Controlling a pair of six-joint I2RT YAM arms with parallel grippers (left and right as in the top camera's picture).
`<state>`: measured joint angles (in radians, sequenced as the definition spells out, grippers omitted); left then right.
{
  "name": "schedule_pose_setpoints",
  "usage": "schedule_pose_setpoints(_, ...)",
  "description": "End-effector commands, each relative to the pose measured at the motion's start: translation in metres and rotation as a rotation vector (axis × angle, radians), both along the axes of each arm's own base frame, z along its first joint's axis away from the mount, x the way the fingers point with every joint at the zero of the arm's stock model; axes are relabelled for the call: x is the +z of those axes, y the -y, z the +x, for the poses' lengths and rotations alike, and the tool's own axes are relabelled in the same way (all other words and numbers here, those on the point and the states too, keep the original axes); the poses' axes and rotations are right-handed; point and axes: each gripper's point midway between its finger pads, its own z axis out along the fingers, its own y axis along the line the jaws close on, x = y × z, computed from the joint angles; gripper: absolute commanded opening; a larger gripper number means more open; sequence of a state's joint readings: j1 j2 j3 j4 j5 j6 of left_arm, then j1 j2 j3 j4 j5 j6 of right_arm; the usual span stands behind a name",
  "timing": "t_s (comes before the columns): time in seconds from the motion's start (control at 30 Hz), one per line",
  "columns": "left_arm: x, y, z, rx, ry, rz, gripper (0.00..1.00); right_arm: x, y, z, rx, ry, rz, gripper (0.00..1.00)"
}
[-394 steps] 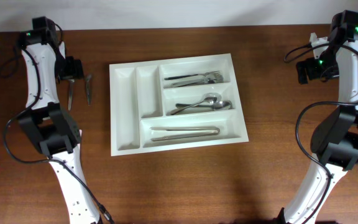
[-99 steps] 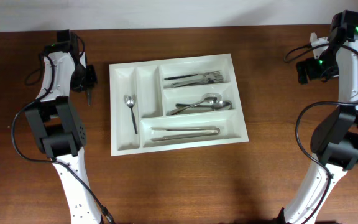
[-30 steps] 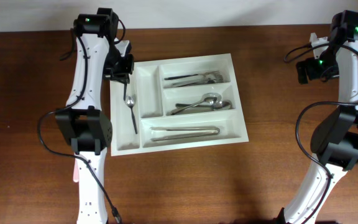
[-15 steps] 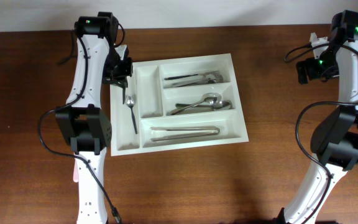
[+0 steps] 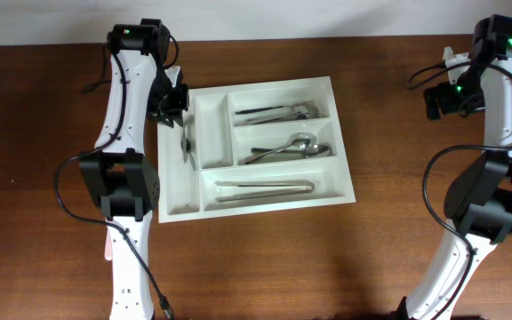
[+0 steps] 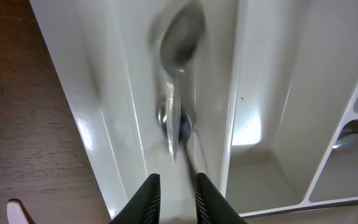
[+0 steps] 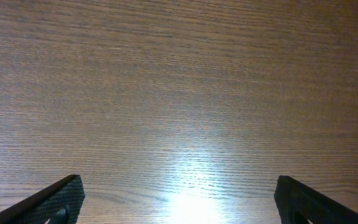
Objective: Pack container
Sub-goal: 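Raise the left gripper and move it over the pink knife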
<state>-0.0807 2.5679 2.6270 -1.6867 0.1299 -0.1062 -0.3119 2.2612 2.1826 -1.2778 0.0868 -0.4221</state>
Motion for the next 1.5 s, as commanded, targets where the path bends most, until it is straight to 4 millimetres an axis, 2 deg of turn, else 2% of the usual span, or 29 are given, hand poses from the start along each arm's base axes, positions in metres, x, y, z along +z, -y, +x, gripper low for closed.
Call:
schedule_pose_setpoints(0.0,-0.002,-0.005,0.000,0.012,-0.005,0.008,0.22,0.017,0.001,0.002,-0.002,0.041,-0.005,0.99)
schedule_pose_setpoints(0.13,-0.001,-0.008,0.010,0.021,0.035,0.005,0.23,0.017,0.001,0.001,-0.002,0.041,-0.005,0.99)
schedule_pose_setpoints(0.2,0.004,-0.014,0.017,0.034,0.068,0.003,0.31,0.017,0.001,0.002,-0.002,0.041,-0.005,0.99)
schedule_pose_setpoints(0.27,0.012,-0.022,0.024,0.049,0.104,0.002,0.33,0.017,0.001,0.002,-0.001,0.041,-0.005,0.99)
schedule_pose_setpoints(0.3,0.017,-0.027,0.027,0.048,0.127,0.001,0.33,0.017,0.001,0.001,-0.002,0.041,-0.005,0.99)
schedule_pose_setpoints(0.4,0.035,-0.044,0.036,0.029,0.194,0.004,0.53,0.017,0.001,0.001,-0.002,0.041,-0.005,0.99)
schedule_pose_setpoints(0.5,0.051,-0.066,0.034,0.046,0.221,0.035,0.56,0.017,0.001,0.001,-0.002,0.041,-0.005,0.99)
schedule_pose_setpoints(0.73,0.095,-0.112,0.030,0.111,0.325,0.064,0.72,0.017,0.001,0.002,-0.002,0.041,-0.005,0.99)
schedule_pose_setpoints(0.87,0.131,-0.124,0.022,0.137,0.396,0.076,0.80,0.017,0.001,0.001,-0.002,0.041,-0.005,0.99)
schedule_pose_setpoints(0.97,0.160,-0.125,0.007,0.098,0.441,0.096,0.84,0.017,0.001,0.002,-0.002,0.041,-0.005,0.99)
schedule_pose_setpoints(1.03,0.175,-0.134,-0.011,0.099,0.437,0.169,0.87,0.017,0.001,0.002,-0.002,0.041,-0.005,0.99)
schedule_pose_setpoints(1.13,0.182,-0.146,-0.042,0.112,0.385,0.255,0.87,0.017,0.001,0.002,-0.002,0.041,-0.005,0.99)
schedule_pose_setpoints(1.2,0.177,-0.143,-0.063,0.131,0.332,0.234,0.94,0.017,0.001,0.001,-0.002,0.041,-0.005,0.99)
schedule_pose_setpoints(1.3,0.154,-0.141,-0.102,0.191,0.205,0.215,1.00,0.017,0.001,0.001,-0.002,0.041,-0.005,0.99)
schedule_pose_setpoints(1.37,0.134,-0.143,-0.127,0.207,0.108,0.213,0.99,0.017,0.001,0.002,-0.002,0.041,-0.005,0.99)
schedule_pose_setpoints(1.47,0.104,-0.147,-0.154,0.231,-0.010,0.201,0.99,0.017,0.001,0.001,-0.002,0.041,-0.005,0.99)
